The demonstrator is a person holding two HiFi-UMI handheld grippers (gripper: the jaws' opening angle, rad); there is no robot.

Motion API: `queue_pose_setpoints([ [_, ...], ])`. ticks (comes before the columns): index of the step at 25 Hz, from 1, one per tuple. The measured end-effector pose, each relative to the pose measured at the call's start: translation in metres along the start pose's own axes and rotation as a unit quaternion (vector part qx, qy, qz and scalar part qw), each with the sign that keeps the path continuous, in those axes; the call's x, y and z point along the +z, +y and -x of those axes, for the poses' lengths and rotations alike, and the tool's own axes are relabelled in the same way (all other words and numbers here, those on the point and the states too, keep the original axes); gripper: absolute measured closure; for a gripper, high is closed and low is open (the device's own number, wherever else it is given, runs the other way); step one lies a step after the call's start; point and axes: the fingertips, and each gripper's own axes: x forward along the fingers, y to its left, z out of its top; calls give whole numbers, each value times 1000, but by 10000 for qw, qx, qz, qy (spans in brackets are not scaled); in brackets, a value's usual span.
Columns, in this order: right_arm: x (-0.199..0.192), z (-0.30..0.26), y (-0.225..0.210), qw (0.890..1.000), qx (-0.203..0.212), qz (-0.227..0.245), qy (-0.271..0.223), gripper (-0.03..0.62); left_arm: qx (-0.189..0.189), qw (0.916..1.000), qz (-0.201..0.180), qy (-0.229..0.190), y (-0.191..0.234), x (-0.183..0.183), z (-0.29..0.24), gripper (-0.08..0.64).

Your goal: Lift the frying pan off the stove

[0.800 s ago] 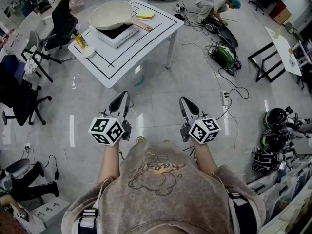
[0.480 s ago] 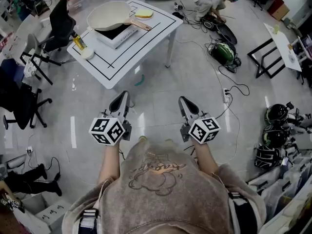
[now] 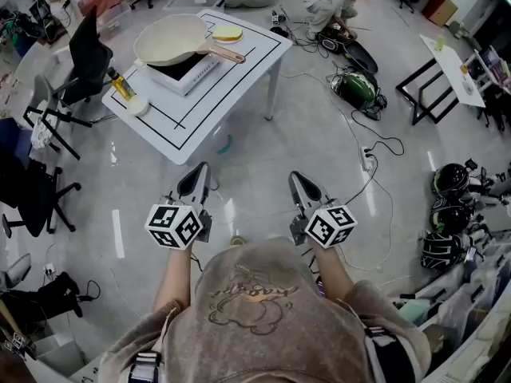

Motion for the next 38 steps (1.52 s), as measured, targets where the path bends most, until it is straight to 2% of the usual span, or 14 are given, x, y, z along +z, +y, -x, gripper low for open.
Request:
queue_pose_setpoints([
  [7, -10, -14, 0, 9997, -161, -120, -106, 601, -302, 9995, -126, 35, 8, 8, -12, 552],
  [19, 14, -77, -17, 10000, 29, 36, -27, 601, -213, 9997, -21, -154, 42, 25, -55, 552],
  [30, 60, -162, -65, 9995, 287, 80, 75, 601, -75, 9997, 64, -235, 79, 54, -138, 552],
  [38, 115, -228, -111, 9989, 436, 89, 130, 601, 160, 9993, 86, -330, 104, 93, -208, 552],
])
